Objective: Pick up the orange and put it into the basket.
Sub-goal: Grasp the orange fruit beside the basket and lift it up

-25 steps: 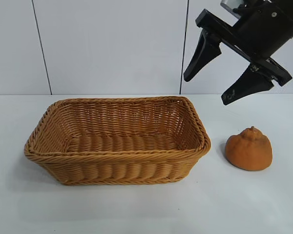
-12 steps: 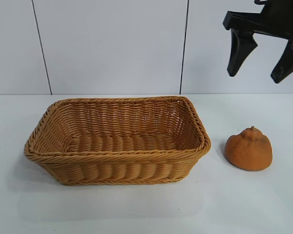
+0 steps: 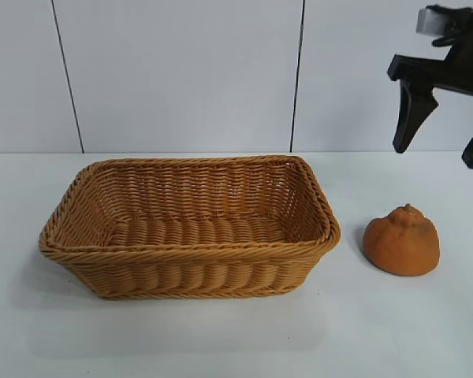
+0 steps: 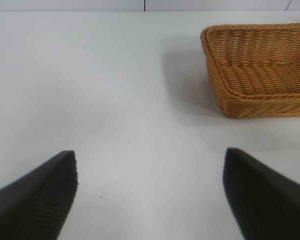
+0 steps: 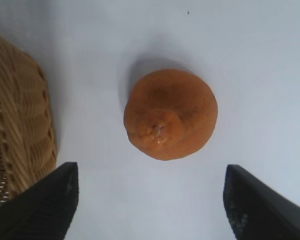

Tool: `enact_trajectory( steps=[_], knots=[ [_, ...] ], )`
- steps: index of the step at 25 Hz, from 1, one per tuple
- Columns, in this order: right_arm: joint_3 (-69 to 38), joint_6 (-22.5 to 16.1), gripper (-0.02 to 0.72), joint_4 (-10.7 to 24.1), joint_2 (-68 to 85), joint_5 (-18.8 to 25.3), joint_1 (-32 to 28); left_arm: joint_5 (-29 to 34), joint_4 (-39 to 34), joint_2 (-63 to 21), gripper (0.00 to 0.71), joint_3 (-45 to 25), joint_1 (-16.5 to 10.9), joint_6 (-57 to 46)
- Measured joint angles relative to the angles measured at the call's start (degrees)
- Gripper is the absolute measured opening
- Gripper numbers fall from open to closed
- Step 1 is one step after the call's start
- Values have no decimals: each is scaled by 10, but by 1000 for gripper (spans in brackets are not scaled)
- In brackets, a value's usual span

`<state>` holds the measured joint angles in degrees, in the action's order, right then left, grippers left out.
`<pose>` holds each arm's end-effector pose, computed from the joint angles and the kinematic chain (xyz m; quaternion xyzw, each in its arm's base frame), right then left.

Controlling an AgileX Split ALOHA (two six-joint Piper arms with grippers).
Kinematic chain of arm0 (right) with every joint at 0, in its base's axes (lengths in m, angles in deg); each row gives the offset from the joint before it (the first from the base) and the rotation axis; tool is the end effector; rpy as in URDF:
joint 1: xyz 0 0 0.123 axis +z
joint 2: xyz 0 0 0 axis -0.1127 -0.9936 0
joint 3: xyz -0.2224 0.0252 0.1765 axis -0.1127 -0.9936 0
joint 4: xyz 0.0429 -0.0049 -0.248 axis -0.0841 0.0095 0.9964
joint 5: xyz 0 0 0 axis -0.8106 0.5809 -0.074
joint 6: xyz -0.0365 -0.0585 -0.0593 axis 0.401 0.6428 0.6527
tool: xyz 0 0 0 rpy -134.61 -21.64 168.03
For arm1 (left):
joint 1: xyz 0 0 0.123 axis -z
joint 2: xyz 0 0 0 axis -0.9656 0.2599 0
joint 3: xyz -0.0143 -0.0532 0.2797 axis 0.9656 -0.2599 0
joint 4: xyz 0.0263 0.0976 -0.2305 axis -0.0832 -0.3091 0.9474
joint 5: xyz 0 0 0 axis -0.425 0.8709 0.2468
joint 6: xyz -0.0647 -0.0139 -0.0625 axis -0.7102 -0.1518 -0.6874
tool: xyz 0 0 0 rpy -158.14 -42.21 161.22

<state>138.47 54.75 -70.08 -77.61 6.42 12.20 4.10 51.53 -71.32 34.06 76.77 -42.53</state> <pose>0.3716 0.0495 0.2072 -0.0076 0.9952 0.0739 0.0640 -0.0062 -0.0014 0.2776 0.0115 0.8526 -0.0193 0.5221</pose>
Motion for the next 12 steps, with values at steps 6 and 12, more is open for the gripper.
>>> enact_trajectory(
  steps=[6,12],
  knots=[
    [0,-1,547,0,-98,-31,0,0,0,0,573,0,0,0],
    [0,-3,426,0,-133,-47,0,0,0,0,573,0,0,0]
  ],
)
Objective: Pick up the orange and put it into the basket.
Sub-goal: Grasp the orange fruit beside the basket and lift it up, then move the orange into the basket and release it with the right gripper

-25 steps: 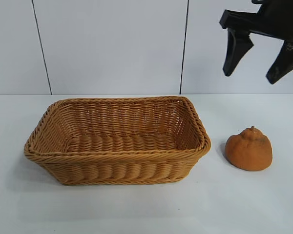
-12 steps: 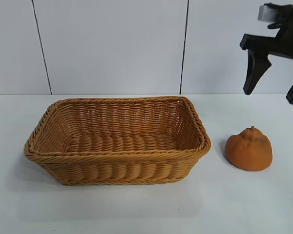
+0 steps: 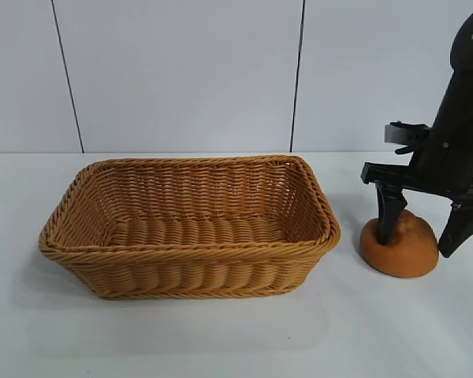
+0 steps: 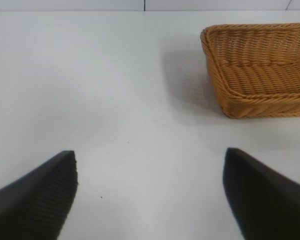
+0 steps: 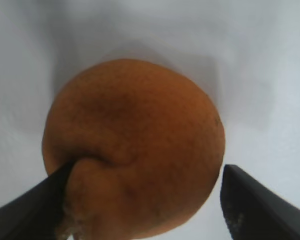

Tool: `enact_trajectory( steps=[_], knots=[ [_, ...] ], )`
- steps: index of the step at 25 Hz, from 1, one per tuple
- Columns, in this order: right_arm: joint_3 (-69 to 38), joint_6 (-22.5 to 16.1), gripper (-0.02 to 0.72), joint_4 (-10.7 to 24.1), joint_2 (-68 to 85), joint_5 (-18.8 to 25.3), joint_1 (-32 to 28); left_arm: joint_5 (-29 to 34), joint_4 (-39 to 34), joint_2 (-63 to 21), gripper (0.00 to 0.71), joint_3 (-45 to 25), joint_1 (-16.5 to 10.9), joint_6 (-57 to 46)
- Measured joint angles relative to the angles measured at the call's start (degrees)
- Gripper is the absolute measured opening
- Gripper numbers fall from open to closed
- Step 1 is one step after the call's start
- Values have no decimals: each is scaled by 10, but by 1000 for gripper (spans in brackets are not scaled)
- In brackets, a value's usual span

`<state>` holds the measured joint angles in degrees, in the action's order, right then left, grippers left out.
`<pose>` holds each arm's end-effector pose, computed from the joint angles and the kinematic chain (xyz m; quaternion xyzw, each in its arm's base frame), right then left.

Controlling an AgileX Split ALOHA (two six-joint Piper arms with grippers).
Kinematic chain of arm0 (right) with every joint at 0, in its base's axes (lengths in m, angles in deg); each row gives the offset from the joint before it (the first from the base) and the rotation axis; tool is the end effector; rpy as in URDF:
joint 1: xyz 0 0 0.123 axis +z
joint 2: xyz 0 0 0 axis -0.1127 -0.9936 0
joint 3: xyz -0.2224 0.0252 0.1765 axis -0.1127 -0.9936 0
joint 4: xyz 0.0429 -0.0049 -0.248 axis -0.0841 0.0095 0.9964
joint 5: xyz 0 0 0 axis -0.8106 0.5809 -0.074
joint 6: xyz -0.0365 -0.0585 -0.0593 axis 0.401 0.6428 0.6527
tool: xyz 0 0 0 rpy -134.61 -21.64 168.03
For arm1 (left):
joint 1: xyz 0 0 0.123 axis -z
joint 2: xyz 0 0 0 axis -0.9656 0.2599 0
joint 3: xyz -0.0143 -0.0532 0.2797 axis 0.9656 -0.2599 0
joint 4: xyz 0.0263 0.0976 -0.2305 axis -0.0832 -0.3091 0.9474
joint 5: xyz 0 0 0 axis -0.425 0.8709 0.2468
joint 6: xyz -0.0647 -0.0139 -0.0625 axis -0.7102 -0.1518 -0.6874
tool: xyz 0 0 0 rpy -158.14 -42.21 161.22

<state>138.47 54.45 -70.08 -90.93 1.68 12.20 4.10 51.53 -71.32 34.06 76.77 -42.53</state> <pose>0.3884 0.0505 0.1182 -0.0055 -0.9979 -0.0630 0.0103 -0.0062 -0.0014 0.2776 0.0115 0.8526 -0.0193 0.5221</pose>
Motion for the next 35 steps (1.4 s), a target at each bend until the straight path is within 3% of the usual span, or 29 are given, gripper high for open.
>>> enact_trajectory(
  steps=[4,5,14,22,28,35],
  knots=[
    [0,0,86,0,6,0,0,0,0,0,573,0,0,0],
    [0,0,35,-1,12,1,0,0,0,0,573,0,0,0],
    [21,1,34,0,123,3,0,0,0,0,573,0,0,0],
    [94,1,34,-30,184,36,9,0,0,0,573,0,0,0],
    [98,1,34,-31,184,33,97,0,0,0,573,0,0,0],
    [98,-13,34,-43,174,-28,241,0,0,0,573,0,0,0]
  ],
)
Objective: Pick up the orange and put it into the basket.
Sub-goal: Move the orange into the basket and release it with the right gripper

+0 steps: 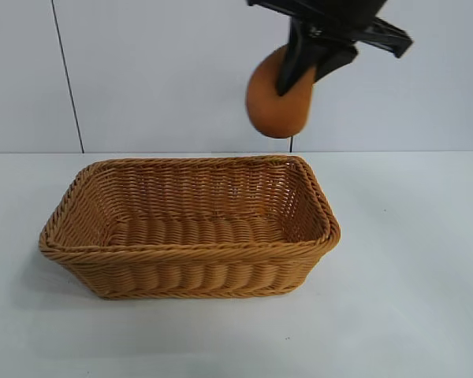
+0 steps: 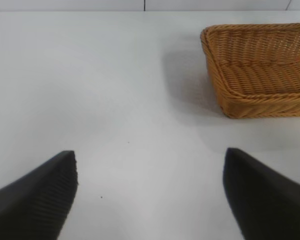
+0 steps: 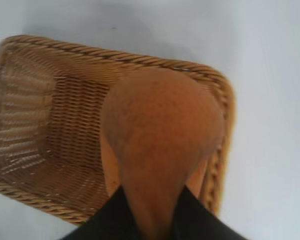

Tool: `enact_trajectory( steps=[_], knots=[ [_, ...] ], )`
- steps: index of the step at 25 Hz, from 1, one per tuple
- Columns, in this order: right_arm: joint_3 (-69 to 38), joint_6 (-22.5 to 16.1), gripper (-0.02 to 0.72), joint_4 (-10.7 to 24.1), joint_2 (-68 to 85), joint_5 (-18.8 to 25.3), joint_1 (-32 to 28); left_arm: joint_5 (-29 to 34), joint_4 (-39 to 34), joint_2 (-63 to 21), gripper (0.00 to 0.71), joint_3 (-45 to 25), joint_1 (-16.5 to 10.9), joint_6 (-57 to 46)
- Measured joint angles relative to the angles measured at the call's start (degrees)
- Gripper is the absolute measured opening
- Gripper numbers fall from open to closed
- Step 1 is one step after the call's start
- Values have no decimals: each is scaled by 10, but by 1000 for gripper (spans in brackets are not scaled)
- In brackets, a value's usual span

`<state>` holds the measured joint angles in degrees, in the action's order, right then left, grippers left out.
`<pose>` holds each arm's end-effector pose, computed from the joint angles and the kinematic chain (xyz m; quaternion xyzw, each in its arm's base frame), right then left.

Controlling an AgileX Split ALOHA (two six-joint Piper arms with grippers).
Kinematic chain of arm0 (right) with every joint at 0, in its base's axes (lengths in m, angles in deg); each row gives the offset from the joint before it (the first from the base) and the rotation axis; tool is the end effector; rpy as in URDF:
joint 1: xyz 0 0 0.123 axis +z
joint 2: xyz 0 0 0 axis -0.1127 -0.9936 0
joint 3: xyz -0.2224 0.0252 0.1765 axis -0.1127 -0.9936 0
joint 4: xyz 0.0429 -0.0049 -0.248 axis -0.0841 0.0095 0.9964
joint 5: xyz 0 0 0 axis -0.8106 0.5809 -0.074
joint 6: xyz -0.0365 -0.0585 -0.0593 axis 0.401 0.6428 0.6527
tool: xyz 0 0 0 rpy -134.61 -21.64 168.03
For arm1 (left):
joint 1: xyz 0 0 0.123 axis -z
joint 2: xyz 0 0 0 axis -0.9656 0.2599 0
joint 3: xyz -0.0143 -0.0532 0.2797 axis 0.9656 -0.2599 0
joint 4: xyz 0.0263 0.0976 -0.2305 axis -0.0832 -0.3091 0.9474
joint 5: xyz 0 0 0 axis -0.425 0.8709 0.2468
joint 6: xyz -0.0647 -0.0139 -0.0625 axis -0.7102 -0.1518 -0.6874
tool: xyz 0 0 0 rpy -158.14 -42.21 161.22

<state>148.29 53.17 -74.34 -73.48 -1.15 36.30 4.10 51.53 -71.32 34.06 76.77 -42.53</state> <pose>0.3399 0.2135 0.2870 -0.1824 0.9446 0.1709 0.2127 -0.0062 -0.0014 0.2776 0.0115 0.8526 -0.0193 0.5221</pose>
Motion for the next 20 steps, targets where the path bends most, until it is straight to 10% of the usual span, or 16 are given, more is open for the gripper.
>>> enact_trajectory(
  steps=[20],
  knots=[
    [1,-13,91,-7,-205,-114,60,0,0,0,573,0,0,0]
  ],
)
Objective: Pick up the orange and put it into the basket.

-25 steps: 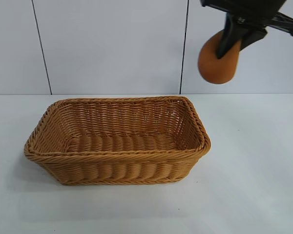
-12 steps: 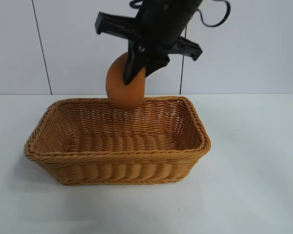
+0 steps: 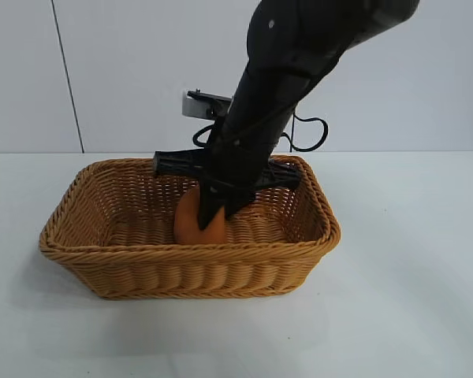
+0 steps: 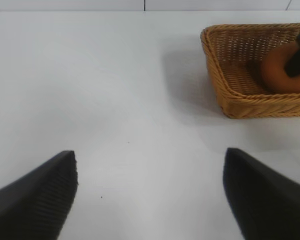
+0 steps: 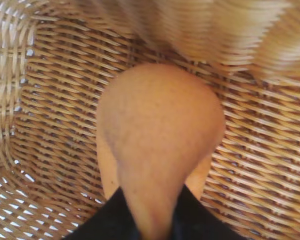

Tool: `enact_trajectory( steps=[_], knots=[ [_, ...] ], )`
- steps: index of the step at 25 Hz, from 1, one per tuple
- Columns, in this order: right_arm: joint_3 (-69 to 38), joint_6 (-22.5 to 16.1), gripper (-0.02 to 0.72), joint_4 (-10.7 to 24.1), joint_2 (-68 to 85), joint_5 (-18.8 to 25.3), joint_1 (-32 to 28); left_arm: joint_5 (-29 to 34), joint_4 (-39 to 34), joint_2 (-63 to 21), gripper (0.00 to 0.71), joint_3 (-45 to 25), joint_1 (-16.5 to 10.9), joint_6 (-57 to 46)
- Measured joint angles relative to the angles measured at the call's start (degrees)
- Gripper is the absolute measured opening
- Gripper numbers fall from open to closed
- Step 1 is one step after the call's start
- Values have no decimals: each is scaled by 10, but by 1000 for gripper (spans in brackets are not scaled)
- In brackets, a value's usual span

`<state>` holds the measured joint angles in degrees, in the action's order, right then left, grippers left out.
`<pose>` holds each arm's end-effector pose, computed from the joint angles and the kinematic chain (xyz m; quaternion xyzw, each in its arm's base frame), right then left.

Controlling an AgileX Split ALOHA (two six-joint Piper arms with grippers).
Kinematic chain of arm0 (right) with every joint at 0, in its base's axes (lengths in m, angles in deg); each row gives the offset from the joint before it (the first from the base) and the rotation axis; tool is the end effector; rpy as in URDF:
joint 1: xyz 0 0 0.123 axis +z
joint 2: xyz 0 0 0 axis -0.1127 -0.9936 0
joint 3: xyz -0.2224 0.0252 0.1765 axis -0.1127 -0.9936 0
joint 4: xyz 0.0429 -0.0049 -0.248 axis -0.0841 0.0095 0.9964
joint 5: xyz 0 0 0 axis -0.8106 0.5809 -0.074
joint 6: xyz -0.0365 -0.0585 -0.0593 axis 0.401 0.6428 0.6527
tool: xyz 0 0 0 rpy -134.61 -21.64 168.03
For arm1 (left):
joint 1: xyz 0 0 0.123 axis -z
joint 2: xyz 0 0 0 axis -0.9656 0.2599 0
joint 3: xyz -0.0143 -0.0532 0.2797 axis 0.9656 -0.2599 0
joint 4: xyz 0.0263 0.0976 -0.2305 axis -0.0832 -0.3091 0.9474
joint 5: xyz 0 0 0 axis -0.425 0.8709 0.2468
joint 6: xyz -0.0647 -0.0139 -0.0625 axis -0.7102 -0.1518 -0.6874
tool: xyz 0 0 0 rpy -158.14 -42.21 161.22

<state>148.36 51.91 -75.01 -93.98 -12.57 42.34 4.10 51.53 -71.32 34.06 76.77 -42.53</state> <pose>0.3572 0.2753 0.1409 -0.1964 0.9603 0.1460 0.1338 -0.0062 -0.0014 0.2776 0.0115 0.8526 -0.0193 0.5221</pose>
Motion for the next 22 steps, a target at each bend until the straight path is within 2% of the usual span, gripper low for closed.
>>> enact_trajectory(
  steps=[2,5,7,11,16,19,22],
  knots=[
    [0,0,213,0,1,1,0,0,0,0,573,0,0,0],
    [1,0,466,2,4,17,0,0,0,0,573,0,0,0],
    [8,0,564,17,13,37,0,0,0,0,573,0,0,0],
    [60,-6,602,59,43,107,0,0,0,0,573,0,0,0],
    [202,-12,610,117,54,270,-3,0,0,0,573,0,0,0],
    [261,-23,610,156,58,299,-4,0,0,0,573,0,0,0],
    [287,-32,610,174,62,301,-12,0,0,0,573,0,0,0]
  ],
)
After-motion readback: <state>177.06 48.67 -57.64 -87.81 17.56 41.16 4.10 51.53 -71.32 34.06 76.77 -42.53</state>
